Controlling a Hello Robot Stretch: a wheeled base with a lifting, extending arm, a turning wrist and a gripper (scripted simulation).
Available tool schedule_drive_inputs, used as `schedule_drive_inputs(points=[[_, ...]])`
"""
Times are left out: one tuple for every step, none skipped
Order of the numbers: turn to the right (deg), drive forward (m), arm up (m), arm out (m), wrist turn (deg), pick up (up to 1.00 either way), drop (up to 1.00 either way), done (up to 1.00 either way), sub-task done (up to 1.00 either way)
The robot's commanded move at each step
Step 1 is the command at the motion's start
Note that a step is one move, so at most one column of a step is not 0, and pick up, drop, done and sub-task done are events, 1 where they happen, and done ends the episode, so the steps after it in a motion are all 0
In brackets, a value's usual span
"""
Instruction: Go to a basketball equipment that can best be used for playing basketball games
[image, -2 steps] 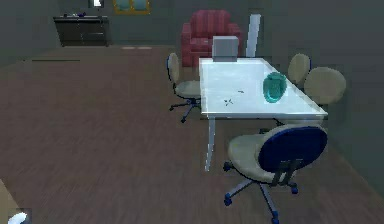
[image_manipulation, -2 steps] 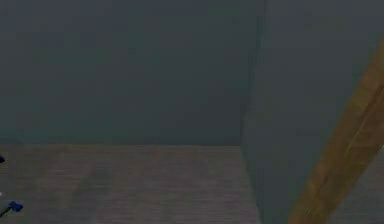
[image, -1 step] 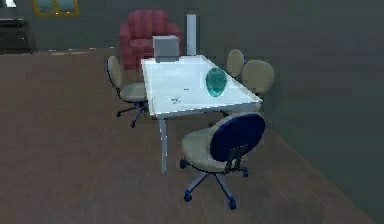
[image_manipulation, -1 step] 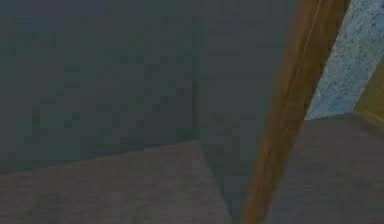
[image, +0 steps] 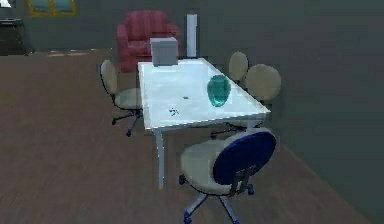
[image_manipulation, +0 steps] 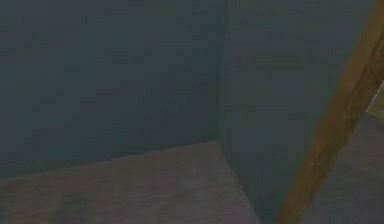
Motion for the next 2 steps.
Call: schedule_drive_inputs(points=[[-21.0, 0.0, 0.0, 0.0, 0.0, 0.0, 0.0, 0.0, 0.0], [0.0, 0.25, 0.0, 0.0, 0.0, 0.0, 0.0, 0.0, 0.0]])
